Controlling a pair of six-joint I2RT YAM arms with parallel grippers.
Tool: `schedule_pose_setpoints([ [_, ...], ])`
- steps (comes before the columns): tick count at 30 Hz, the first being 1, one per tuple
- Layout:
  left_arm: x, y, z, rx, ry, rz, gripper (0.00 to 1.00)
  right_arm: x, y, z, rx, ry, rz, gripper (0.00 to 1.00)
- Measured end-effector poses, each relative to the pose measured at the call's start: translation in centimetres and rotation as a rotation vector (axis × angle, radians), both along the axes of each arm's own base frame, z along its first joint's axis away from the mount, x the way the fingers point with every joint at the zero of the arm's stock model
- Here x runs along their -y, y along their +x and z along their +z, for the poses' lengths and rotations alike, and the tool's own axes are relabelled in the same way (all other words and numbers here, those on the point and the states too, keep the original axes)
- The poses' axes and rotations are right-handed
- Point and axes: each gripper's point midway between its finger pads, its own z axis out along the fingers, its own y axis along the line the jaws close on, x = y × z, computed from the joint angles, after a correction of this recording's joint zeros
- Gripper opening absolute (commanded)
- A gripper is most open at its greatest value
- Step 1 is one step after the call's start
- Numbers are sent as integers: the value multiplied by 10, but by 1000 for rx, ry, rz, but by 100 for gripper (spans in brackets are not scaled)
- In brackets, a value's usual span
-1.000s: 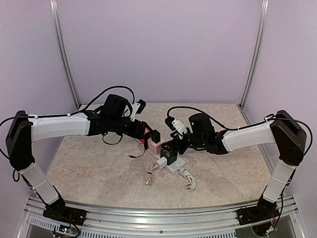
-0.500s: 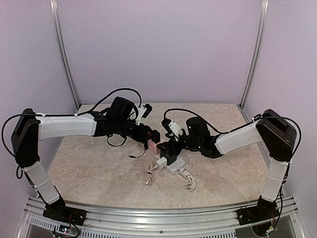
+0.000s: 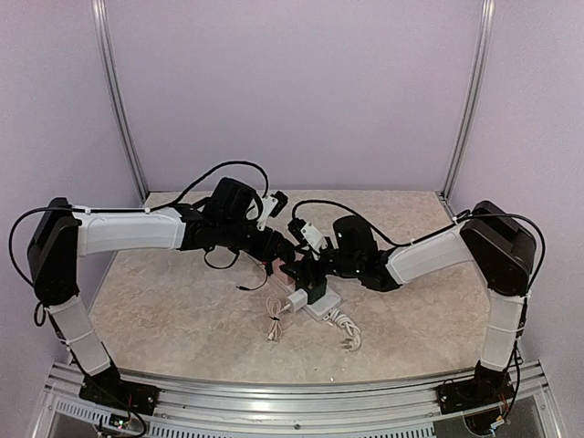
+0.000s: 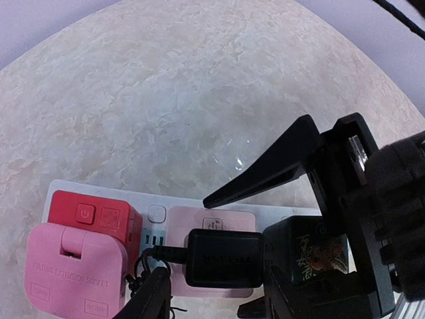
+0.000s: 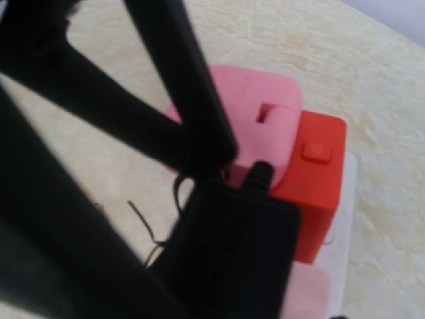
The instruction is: Pull the plug off the socket
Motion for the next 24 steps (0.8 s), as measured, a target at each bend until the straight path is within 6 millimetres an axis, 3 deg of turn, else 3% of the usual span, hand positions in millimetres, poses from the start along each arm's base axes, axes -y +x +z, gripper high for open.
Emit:
schedule_pose_setpoints([
  [6, 4, -1, -4, 10, 21, -6, 44, 0, 1, 0, 1, 0, -12, 69],
  [24, 8, 5, -9, 45, 30, 4, 21, -2, 3, 0, 8, 15, -14, 52],
])
